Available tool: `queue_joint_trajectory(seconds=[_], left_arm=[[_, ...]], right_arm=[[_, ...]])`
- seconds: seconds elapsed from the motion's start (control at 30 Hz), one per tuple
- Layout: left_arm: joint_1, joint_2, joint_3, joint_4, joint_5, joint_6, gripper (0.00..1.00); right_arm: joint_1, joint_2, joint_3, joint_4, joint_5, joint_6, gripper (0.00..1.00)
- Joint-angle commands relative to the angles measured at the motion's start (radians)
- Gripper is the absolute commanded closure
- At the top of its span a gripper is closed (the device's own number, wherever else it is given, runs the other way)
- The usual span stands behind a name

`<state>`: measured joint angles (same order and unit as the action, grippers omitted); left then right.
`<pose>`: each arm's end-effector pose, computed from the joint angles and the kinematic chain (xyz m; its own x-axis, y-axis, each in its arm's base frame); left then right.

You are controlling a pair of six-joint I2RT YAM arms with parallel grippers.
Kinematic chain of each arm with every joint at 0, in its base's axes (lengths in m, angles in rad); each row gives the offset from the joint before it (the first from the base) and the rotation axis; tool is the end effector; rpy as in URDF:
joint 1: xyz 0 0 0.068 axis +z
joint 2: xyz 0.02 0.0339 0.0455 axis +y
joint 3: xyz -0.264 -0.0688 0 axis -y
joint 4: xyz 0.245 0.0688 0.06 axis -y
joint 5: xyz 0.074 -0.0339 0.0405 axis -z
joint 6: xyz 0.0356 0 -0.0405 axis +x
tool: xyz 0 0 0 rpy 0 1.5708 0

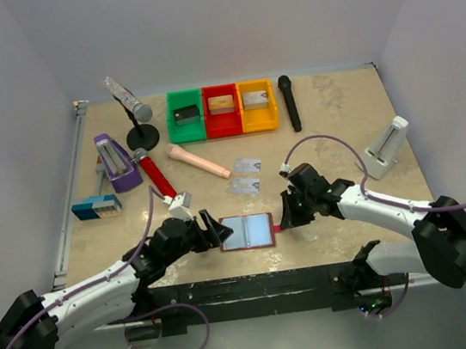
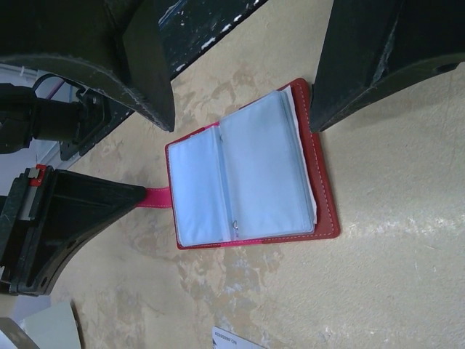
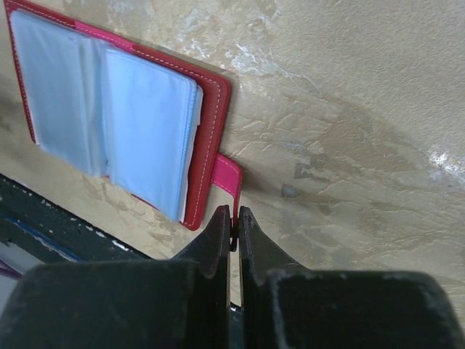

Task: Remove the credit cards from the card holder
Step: Remove the credit card from the card holder.

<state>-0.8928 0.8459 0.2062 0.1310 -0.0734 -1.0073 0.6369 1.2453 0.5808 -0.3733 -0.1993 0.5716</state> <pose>0.1105 -0.1331 0.1597 -0.7859 -0.3684 -0.4967 0.1352 0.6815 -0.7193 0.1733 0.1370 0.1660 -0.9415 -0.0368 -0.3351 -0.1837 0.8895 0.4183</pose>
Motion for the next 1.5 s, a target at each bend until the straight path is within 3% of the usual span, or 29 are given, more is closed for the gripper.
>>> queue_joint_trajectory(seconds=[0.0,1.47], left_arm=[[-0.005,0.025,0.047,0.076,0.015,0.009,0.22],[-0.015,0.327,0.101,0.214,0.122,0.019,0.25]], right_arm=[[0.004,-0.050,-0.001,0.028,-0.026,-0.018,1.00],[0.006,0.006,-0.002,0.071,-0.118,-0.033,1.00]])
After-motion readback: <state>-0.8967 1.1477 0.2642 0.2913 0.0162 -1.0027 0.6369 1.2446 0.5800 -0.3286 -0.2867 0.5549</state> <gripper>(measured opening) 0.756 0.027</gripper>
